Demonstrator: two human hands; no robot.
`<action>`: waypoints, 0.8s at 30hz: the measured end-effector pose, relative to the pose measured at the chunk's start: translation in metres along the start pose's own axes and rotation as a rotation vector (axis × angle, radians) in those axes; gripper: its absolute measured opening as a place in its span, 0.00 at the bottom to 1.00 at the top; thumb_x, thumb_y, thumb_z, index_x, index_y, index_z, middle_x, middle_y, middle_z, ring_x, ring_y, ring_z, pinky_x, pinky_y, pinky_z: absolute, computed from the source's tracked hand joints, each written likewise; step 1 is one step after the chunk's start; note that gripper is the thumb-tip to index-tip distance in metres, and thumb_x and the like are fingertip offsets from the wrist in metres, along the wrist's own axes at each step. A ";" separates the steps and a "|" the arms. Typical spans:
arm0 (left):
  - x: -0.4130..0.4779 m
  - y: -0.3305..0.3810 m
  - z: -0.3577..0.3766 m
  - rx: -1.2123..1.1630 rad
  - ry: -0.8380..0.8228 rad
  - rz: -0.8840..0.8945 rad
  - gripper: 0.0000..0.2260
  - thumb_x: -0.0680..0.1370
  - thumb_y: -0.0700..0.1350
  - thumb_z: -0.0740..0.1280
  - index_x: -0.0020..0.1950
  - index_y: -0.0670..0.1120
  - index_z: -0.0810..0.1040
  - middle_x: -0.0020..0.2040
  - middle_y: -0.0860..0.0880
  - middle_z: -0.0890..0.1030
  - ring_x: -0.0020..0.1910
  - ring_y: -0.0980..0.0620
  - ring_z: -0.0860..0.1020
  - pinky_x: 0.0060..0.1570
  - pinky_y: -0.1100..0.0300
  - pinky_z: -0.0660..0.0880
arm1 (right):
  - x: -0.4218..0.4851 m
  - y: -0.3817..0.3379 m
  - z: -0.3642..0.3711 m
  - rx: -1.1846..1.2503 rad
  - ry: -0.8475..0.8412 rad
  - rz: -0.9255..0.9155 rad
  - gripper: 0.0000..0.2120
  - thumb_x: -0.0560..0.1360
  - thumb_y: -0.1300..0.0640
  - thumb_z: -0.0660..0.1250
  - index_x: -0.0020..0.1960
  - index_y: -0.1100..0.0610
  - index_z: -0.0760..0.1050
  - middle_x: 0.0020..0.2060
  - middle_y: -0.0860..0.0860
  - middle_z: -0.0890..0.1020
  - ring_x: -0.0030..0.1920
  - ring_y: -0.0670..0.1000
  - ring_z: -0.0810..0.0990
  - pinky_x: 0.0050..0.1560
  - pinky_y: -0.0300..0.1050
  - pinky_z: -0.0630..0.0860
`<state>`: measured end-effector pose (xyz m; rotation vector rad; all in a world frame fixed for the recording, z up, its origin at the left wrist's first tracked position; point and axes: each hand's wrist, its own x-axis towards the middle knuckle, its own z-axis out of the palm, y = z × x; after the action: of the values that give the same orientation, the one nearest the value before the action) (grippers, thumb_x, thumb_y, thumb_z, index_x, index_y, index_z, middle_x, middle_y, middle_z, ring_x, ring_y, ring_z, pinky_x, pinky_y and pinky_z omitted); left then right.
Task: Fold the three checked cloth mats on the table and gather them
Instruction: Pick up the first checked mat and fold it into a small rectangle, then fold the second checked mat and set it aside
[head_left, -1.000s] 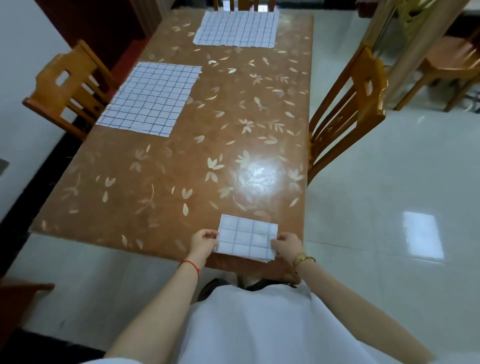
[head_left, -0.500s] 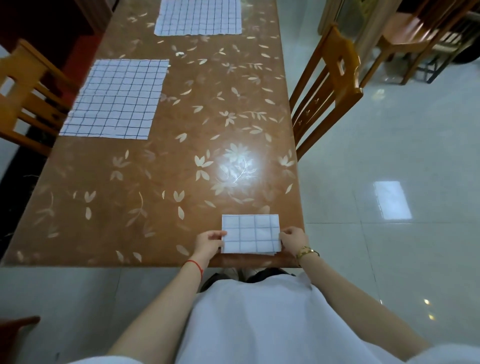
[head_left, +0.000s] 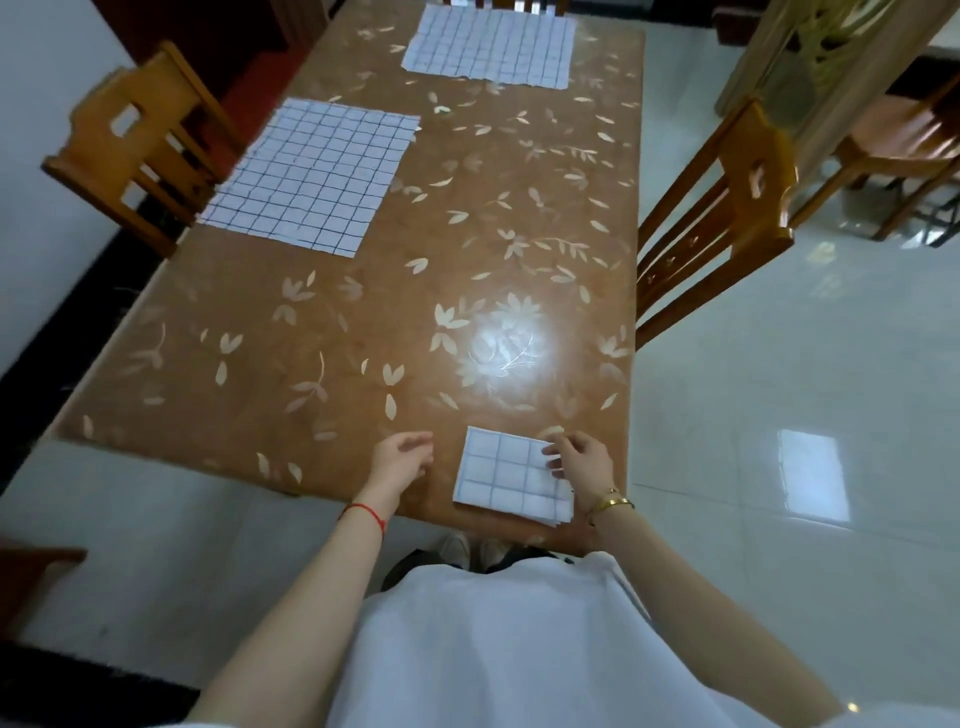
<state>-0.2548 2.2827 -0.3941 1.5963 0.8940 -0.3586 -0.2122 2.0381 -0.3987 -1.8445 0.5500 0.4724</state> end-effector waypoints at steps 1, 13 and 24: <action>-0.005 0.003 -0.008 -0.108 0.029 0.005 0.08 0.79 0.38 0.67 0.56 0.47 0.80 0.56 0.46 0.82 0.55 0.48 0.81 0.53 0.58 0.79 | -0.001 -0.010 0.009 0.050 -0.081 -0.010 0.10 0.79 0.59 0.63 0.52 0.63 0.80 0.44 0.57 0.84 0.40 0.53 0.82 0.44 0.46 0.81; -0.053 -0.009 -0.119 -0.743 0.427 0.127 0.08 0.80 0.39 0.66 0.57 0.46 0.81 0.53 0.48 0.84 0.48 0.53 0.82 0.46 0.60 0.78 | -0.033 -0.096 0.128 0.025 -0.545 -0.105 0.14 0.82 0.59 0.59 0.59 0.65 0.78 0.50 0.58 0.83 0.44 0.52 0.80 0.48 0.43 0.79; -0.087 -0.067 -0.290 -0.851 0.670 0.171 0.12 0.81 0.40 0.64 0.64 0.42 0.78 0.57 0.47 0.83 0.52 0.53 0.82 0.56 0.58 0.77 | -0.117 -0.115 0.311 -0.017 -0.737 -0.142 0.11 0.80 0.61 0.60 0.56 0.65 0.79 0.47 0.57 0.83 0.38 0.49 0.77 0.38 0.39 0.74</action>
<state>-0.4312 2.5246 -0.3118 0.9577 1.1804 0.6549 -0.2577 2.3829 -0.3450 -1.5601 -0.0850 0.9959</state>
